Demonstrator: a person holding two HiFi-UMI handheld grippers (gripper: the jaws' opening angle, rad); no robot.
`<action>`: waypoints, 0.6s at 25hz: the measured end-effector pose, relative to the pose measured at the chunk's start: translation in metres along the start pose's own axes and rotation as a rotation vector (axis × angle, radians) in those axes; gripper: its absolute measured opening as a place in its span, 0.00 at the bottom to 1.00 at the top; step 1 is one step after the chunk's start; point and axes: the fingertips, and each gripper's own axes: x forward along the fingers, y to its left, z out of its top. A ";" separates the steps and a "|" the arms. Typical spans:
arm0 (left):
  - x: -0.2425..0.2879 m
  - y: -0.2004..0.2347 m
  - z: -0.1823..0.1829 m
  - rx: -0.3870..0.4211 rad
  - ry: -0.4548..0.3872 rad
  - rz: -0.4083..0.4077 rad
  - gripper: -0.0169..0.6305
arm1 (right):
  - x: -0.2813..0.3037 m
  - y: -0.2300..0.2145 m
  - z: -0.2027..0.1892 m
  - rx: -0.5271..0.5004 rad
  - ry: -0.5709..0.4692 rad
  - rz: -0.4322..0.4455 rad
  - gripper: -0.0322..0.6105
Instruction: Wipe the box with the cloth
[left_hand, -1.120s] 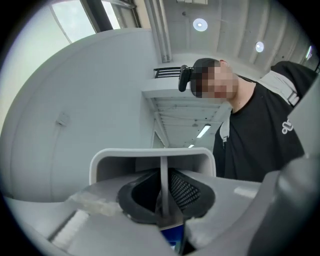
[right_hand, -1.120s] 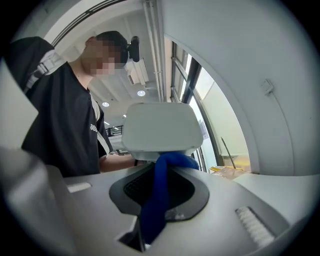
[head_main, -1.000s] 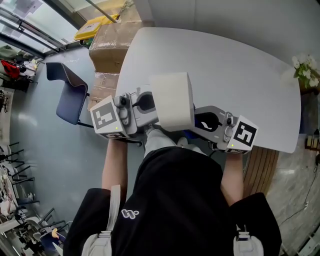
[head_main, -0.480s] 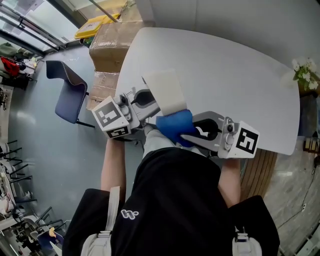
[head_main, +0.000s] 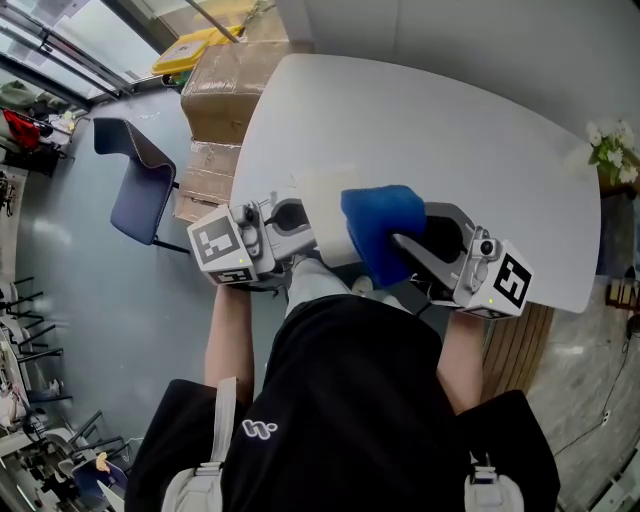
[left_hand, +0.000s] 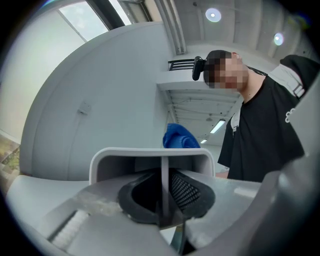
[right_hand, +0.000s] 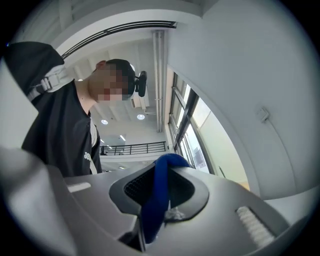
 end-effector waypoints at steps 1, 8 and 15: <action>0.001 -0.002 0.001 0.001 -0.005 -0.011 0.11 | -0.001 -0.004 -0.001 -0.006 0.003 -0.017 0.14; 0.007 -0.026 0.012 -0.014 -0.073 -0.117 0.11 | -0.006 -0.034 -0.006 -0.033 0.001 -0.196 0.14; 0.014 -0.042 0.030 -0.058 -0.154 -0.147 0.11 | -0.015 -0.061 -0.014 -0.070 0.041 -0.367 0.14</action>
